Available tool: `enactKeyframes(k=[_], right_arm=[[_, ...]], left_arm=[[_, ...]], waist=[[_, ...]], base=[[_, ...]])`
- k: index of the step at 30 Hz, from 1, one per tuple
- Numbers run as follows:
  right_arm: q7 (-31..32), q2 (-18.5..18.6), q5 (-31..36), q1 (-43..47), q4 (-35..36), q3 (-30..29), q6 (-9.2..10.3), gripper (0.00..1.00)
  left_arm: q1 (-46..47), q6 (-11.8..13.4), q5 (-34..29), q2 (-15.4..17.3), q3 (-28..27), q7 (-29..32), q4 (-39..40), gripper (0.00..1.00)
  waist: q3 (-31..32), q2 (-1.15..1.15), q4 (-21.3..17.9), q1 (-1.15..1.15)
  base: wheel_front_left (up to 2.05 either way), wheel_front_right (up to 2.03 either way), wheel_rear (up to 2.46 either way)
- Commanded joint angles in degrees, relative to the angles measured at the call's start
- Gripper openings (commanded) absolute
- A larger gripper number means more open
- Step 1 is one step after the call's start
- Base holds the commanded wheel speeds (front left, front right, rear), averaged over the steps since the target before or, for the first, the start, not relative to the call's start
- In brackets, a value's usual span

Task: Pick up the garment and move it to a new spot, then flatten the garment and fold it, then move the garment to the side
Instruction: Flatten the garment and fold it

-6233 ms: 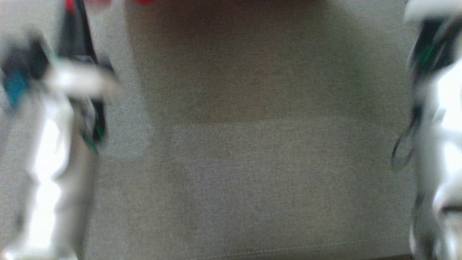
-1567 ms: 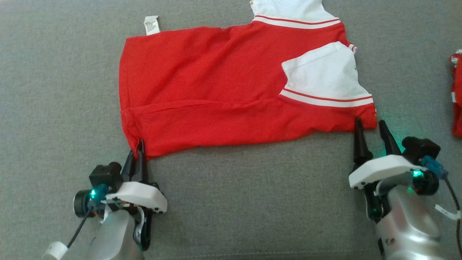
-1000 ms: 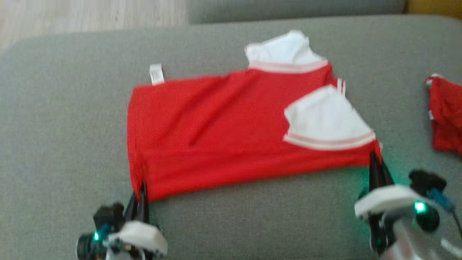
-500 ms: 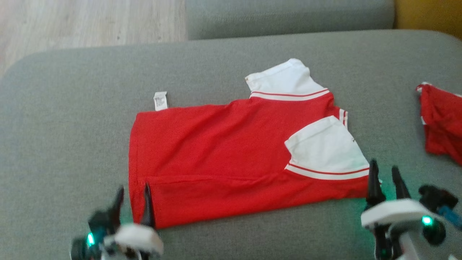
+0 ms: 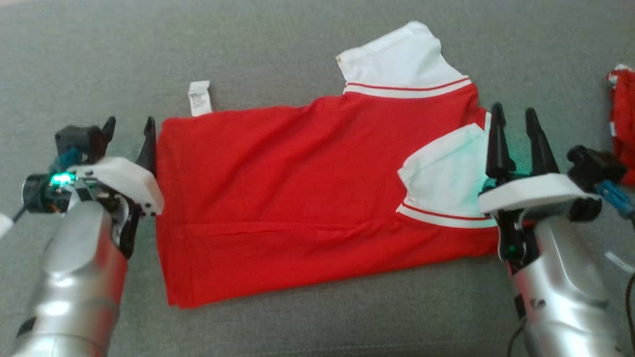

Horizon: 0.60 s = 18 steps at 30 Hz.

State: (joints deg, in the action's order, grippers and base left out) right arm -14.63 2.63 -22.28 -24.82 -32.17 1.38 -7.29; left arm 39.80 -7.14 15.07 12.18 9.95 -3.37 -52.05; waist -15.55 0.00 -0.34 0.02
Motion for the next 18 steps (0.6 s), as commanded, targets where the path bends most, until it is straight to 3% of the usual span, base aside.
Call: enactKeyframes(k=[1, 8, 16, 17, 18], right_arm=[[-0.4, 0.2, -0.1, -1.5, 1.7, 1.7, -0.20, 1.00], [-0.4, 0.2, -0.4, -3.3, 1.5, 2.7, -0.20, 1.00], [-0.4, 0.2, 0.4, -3.9, 1.1, 2.4, -0.20, 1.00], [-0.4, 0.2, 0.6, -4.3, 0.9, 2.6, -0.20, 1.00], [-0.4, 0.2, 0.8, -4.7, 0.8, 2.7, -0.20, 1.00]], left_arm=[[2.0, -0.1, 0.7, 2.6, -0.5, 0.8, 0.5, 1.00], [4.3, -0.3, 7.9, 4.9, 7.7, 5.1, -0.7, 1.00], [4.5, -0.3, 13.7, 7.5, 14.2, 3.4, -0.5, 0.97], [4.5, -0.3, 14.2, 7.6, 14.9, 3.3, -0.6, 0.47], [4.6, -0.3, 14.7, 7.5, 15.7, 3.1, -0.7, 0.10]], waist=[[-1.5, 0.00, -0.9, -0.02], [-2.8, 0.00, -1.2, -0.02], [-3.1, 0.00, -0.9, -0.02], [-3.1, 0.00, -0.9, -0.02], [-3.2, 0.00, -0.8, -0.02]], base=[[0.00, 0.00, 0.00], [0.00, 0.00, 0.00], [0.00, 0.00, 0.00], [0.00, 0.00, 0.00], [0.00, 0.00, 0.00]])
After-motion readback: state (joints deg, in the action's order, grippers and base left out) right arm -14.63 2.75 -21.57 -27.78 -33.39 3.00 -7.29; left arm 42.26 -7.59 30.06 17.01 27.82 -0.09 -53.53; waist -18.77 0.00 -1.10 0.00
